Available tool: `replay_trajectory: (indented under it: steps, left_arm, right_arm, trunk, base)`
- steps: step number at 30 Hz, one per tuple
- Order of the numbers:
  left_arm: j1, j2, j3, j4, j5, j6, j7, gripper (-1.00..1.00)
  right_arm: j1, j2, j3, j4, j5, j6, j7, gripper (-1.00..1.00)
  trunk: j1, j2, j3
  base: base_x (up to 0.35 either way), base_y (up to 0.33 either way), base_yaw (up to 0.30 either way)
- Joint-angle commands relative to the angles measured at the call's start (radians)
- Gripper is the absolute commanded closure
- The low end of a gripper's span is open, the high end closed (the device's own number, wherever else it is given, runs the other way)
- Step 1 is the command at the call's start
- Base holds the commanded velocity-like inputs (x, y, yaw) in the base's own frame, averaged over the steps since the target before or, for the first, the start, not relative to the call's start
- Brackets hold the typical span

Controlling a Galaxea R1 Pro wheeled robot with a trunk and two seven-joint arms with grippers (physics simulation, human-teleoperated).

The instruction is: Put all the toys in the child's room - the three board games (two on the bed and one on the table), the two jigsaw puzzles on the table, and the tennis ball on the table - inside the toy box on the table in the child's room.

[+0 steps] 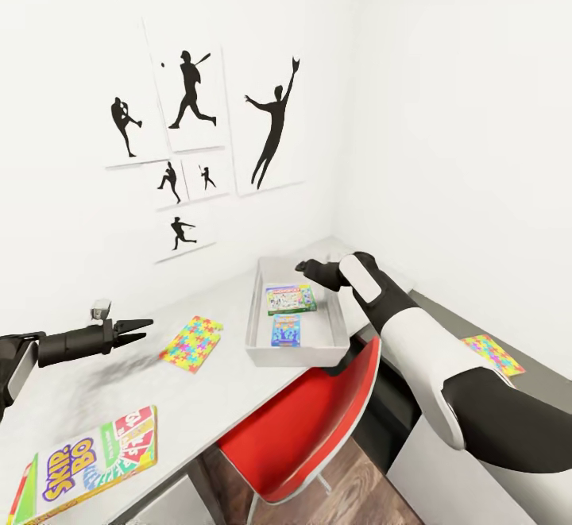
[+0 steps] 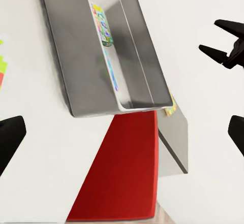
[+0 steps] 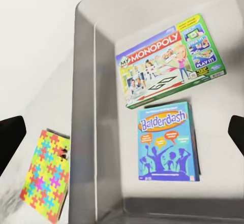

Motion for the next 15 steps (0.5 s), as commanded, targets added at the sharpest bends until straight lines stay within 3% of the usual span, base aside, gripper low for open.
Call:
replay_trajectory:
  steps: [1,8,15]
  left_arm:
    - [-0.001,0.0,0.0,0.0,0.002,0.009,-0.002,-1.0]
    - [-0.001,0.001,0.0,-0.003,0.002,0.009,-0.002,-1.0]
    - [-0.001,0.002,0.001,-0.003,0.002,0.009,-0.002,-1.0]
  right_arm:
    - [-0.001,0.0,0.004,-0.008,-0.01,0.001,-0.011,-1.0]
    - [-0.004,-0.001,0.003,-0.054,-0.01,0.029,-0.018,-1.0]
    - [-0.02,-0.002,0.003,-0.145,-0.009,0.117,-0.081,-1.0]
  trunk:
    - [0.001,-0.002,-0.002]
    - [0.001,-0.002,-0.002]
    - [0.001,-0.002,-0.002]
  base:
    - [-0.035,0.0,0.0]
    - [-0.013,0.0,0.0]
    - [-0.001,0.0,0.0]
